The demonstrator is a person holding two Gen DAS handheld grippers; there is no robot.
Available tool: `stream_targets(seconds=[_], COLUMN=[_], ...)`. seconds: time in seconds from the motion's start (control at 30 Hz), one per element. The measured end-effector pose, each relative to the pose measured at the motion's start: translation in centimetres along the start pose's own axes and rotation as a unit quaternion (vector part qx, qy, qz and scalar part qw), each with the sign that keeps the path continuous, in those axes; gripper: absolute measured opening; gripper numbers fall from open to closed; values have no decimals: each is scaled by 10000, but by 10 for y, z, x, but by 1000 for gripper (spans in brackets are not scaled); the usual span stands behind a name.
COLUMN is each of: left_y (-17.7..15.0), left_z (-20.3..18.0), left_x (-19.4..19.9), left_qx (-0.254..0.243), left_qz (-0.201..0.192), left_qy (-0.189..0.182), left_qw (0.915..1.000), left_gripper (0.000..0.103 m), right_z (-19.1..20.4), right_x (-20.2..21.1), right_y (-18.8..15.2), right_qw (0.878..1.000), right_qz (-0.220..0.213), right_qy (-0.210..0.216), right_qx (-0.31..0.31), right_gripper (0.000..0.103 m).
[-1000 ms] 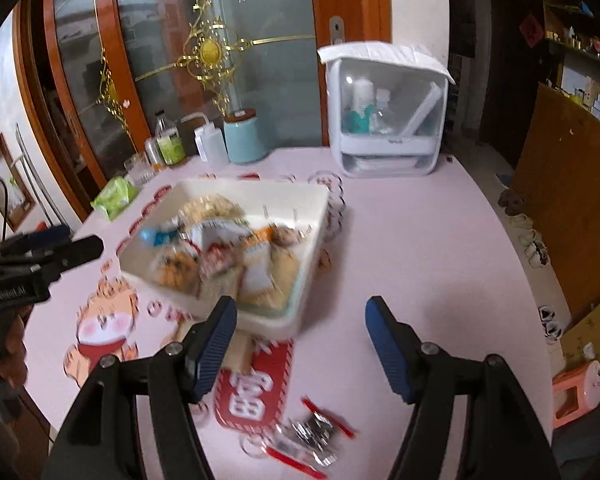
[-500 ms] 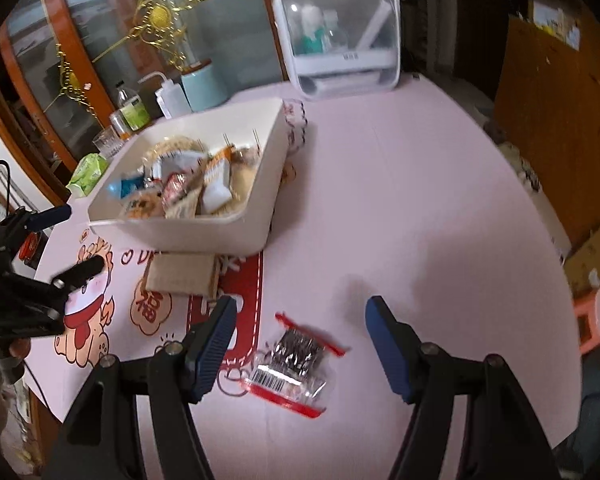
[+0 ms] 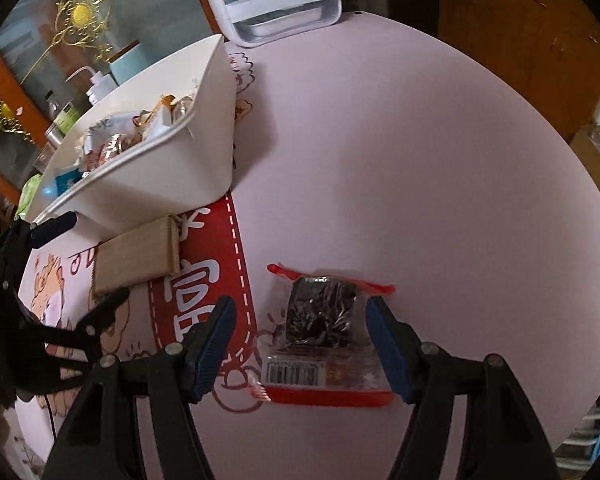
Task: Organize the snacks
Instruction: 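Grasp the tan wafer bar with left tool while right tool grasps the red-labelled candy bag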
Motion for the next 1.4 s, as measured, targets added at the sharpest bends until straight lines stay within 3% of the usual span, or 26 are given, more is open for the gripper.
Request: stream_targets(seconds=[0.17,0.37,0.5,0.57,0.6,0.67,0.9,0.97,1.0,1.1,1.3,1.33,1.37,1.4], left_y=[-10,-14,-12,-14,-13,-13,-9,-6,-4,2,4,5,6,9], left_z=[-16,-24,-20,-13,-13,-17,-18,-19,-19,-22,-28,-30,-34,-37], left_x=[-15,-21,-32,-43,-43,-42,-44,-43,-41,-37,-32,-30,-26,-23], left_qx=[-382,-376,178,767,829,661,864,894,877,800,825,838,831,843], left_qz=[-186,-156,275,628,618,592,729,749,723,723,780,770,737,684], left_qy=[-49,-226,-855,-1260,-1343,-1216,-1137,-1072,-1007,-862,-646,-625,-650,-675], left_qw=[9991,9989,9958,9871,9855,9886,9871,9874,9884,9904,9914,9915,9917,9918], left_gripper=[91,92,92,93,96,98,97,88,77,60,53,48,40,17], right_z=[1,-6,-10,-9,-9,-7,-2,1,2,3,10,10,10,10], right_x=[-6,-7,-4,-4,-4,-6,-8,-8,-9,-11,-15,-15,-14,-12], right_y=[-9,-15,-18,-18,-17,-16,-15,-15,-16,-14,-8,-8,-9,-10], right_qw=[9998,9990,9986,9984,9983,9983,9985,9981,9980,9979,9987,9987,9989,9990], right_qz=[-5,86,110,111,114,114,173,197,200,159,-25,-36,-42,-45], right_qy=[-202,-277,-234,-225,-231,-229,-247,-92,-113,-210,-159,-139,-129,-128], right_qx=[-73,-329,-466,-503,-520,-529,-455,-582,-593,-594,-485,-481,-454,-419], right_gripper=[67,46,45,45,45,45,45,45,45,45,44,43,43,43])
Point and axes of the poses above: each gripper's, at about its wrist camera, not at the fingertips, and x roughly against the way its jaws point, z to its left, y to its top, the point moved 7 cm from there along -x, roughly the way its jaws point, and after that the axes turned 13 degrees about -z, right-handed, at the moved point
